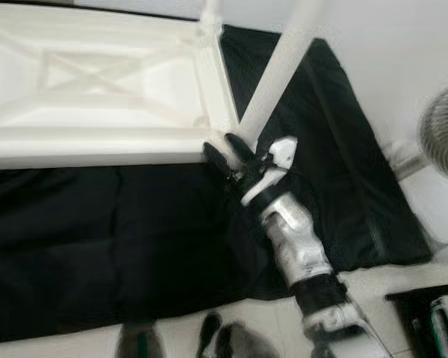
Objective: Building children table
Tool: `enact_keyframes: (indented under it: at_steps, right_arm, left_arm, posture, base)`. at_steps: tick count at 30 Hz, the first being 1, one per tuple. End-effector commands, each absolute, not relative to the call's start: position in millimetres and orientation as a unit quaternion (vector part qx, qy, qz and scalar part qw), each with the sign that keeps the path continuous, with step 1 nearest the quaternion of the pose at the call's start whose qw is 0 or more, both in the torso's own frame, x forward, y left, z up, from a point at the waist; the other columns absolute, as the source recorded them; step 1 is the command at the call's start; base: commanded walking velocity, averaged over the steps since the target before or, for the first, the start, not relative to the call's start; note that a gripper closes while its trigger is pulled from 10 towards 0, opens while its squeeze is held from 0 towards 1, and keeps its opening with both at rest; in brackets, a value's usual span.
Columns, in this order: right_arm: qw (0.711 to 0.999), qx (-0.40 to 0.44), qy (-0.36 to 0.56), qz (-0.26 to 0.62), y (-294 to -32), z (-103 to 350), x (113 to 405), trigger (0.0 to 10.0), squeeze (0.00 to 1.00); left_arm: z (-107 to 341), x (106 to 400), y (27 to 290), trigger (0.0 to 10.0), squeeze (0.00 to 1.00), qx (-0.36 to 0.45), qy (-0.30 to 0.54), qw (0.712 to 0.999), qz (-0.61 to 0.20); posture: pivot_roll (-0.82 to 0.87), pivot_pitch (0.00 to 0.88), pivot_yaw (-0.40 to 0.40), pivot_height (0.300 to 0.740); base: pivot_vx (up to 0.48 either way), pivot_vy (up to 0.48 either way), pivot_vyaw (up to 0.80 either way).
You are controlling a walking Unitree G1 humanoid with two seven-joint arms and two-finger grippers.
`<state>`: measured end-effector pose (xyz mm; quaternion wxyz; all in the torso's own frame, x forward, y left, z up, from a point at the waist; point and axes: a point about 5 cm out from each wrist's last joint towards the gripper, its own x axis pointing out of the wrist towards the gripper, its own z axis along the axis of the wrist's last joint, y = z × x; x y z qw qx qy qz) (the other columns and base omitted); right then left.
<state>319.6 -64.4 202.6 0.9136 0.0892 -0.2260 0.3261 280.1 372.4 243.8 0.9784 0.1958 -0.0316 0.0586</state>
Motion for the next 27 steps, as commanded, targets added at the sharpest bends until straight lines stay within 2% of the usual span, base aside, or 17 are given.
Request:
enact_keyframes:
  at_steps: [1, 7, 9, 10, 27]
  right_arm:
    - [0.928, 0.088, -0.219, 0.289, -80.9, 195.5, 320.9, 10.0, 0.00]
    - [0.933, 0.090, -0.222, 0.269, -85.3, 193.4, 320.7, 10.0, 0.00]
    - [0.933, 0.090, -0.222, 0.269, -85.3, 193.4, 320.7, 10.0, 0.00]
    - [0.933, 0.090, -0.222, 0.268, -85.8, 193.9, 321.4, 10.0, 0.00]
    - [0.945, 0.073, -0.221, 0.231, -98.7, 199.5, 331.6, 10.0, 0.00]
  left_arm:
    - [239.4, 281.3, 368.4, 10.0, 0.00, 0.201, -0.029, 0.978, 0.043]
    - [245.8, 292.0, 336.2, 10.0, 0.00, 0.212, -0.056, 0.974, -0.049]
    - [245.8, 292.0, 336.2, 10.0, 0.00, 0.212, -0.056, 0.974, -0.049]
    - [246.9, 292.8, 330.7, 10.0, 0.00, 0.212, -0.060, 0.973, -0.064]
    - [246.8, 286.2, 281.6, 10.0, 0.00, 0.224, -0.101, 0.952, -0.182]
  posture:
    - [0.31, 0.188, -0.122, 0.740]
    - [0.31, 0.188, -0.122, 0.740]
    - [0.31, 0.188, -0.122, 0.740]
    - [0.30, 0.196, -0.085, 0.740]
    - [0.31, 0.199, -0.106, 0.740]
  base:
    - [0.000, 0.000, 0.00]
    - [0.000, 0.000, 0.00]
    - [0.000, 0.000, 0.00]
    - [0.000, 0.000, 0.00]
    - [0.000, 0.000, 0.00]
